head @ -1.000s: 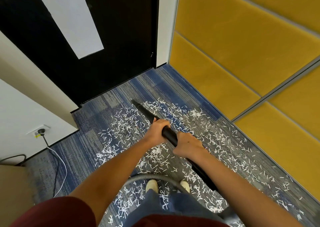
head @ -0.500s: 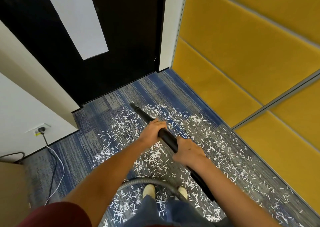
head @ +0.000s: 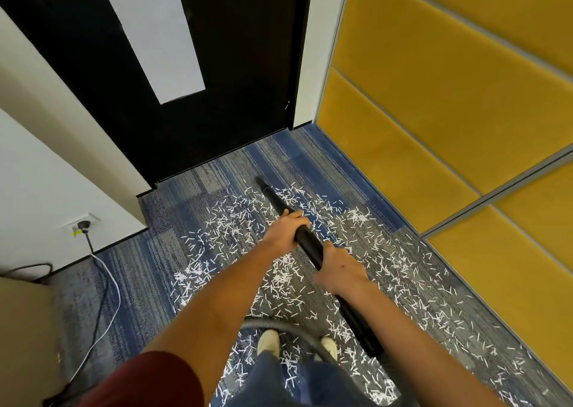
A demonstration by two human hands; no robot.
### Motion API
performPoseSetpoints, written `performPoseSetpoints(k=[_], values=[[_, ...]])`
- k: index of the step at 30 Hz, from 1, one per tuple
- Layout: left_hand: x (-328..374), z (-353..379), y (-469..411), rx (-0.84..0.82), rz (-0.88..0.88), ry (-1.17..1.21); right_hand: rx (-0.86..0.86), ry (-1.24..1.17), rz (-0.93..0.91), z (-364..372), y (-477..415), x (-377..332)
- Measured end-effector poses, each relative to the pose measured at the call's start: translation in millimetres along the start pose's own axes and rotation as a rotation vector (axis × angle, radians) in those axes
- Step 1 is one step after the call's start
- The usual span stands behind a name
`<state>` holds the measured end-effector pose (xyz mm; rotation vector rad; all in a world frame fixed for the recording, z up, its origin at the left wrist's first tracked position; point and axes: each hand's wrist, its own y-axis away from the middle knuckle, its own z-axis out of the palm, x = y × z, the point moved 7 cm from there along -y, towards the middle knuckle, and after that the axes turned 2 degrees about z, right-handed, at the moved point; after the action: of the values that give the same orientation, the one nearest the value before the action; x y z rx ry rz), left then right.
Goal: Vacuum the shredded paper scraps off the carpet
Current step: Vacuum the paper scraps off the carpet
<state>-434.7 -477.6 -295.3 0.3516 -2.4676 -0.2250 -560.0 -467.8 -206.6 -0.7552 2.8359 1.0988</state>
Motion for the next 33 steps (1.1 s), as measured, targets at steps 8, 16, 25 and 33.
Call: performPoseSetpoints(k=[8, 16, 25, 33], values=[[-21.0, 4.4, 32.8, -0.059, -0.068, -0.161, -0.066, 0.014, -0.068, 24.6, 8.1, -11.3], [-52.9, -10.6, 71.1, -0.006, -0.116, -0.168, -0.088, 0.056, -0.175, 41.3, 15.2, -47.9], [-50.8, -13.3, 84.5, 0.045, -0.115, -0.163, -0.091, 0.079, -0.155, 44.3, 26.4, -49.8], [-19.1, -13.8, 76.2, 0.045, -0.011, -0.103, -0.066, 0.04, -0.06, 37.5, 34.4, -29.6]])
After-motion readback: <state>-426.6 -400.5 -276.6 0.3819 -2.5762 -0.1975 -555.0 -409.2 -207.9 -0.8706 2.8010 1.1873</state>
